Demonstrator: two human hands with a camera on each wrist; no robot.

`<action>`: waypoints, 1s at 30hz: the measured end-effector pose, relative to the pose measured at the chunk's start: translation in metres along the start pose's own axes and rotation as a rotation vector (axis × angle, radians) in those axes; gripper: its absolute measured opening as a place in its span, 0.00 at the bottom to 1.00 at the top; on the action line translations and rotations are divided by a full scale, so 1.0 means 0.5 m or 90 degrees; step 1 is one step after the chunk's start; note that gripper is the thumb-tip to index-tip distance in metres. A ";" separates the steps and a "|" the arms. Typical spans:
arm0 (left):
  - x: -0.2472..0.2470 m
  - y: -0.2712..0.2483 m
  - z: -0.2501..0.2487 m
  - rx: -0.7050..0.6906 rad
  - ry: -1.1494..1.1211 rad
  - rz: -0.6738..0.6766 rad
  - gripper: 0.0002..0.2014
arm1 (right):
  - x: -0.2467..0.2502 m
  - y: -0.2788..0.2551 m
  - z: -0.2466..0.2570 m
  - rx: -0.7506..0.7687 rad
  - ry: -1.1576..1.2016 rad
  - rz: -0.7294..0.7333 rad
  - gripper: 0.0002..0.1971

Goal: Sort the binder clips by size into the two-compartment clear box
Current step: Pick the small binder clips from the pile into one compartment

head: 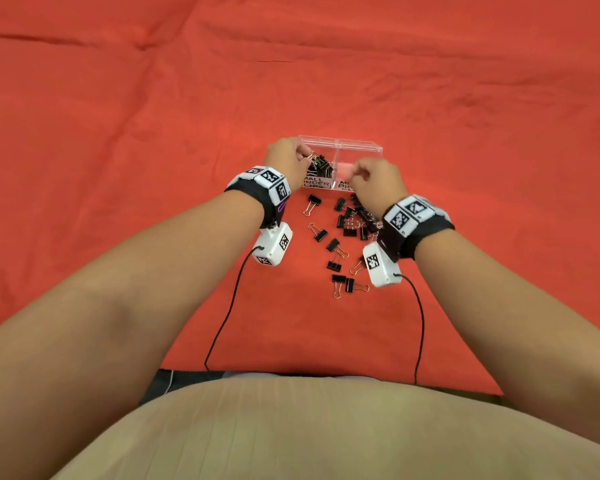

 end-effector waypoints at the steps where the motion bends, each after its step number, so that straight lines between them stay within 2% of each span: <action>1: -0.003 0.002 -0.004 0.001 0.001 0.000 0.09 | -0.003 -0.016 -0.026 -0.020 -0.007 0.012 0.10; 6: -0.040 -0.036 -0.029 -0.092 0.032 0.032 0.16 | 0.001 -0.071 -0.131 -0.072 -0.048 -0.006 0.11; 10: -0.108 -0.112 -0.035 -0.188 0.133 0.149 0.11 | -0.001 -0.094 -0.180 -0.087 -0.059 -0.047 0.05; 13: -0.163 -0.158 -0.023 -0.270 0.231 0.236 0.18 | -0.021 -0.105 -0.202 -0.089 -0.063 -0.042 0.07; 16: -0.189 -0.178 0.005 -0.287 0.295 0.298 0.24 | -0.044 -0.115 -0.201 -0.068 -0.048 -0.038 0.11; 20: -0.171 -0.179 0.042 -0.282 0.337 0.299 0.23 | -0.051 -0.114 -0.191 -0.024 -0.041 0.013 0.13; 26: -0.131 -0.178 0.070 -0.242 0.307 0.242 0.16 | 0.001 -0.090 -0.211 -0.086 -0.026 -0.080 0.09; 30: -0.132 -0.176 0.045 -0.242 0.298 0.220 0.13 | -0.020 -0.080 -0.173 0.008 -0.076 -0.022 0.09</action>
Point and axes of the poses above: each hand's wrist, its own y-axis towards the middle knuckle, its own x-axis out of the back of the hand, z = x × y, the point moved 4 cm from there along y, towards the middle knuckle, and after that the axes turned 1 degree about y, right-handed, at the moved point
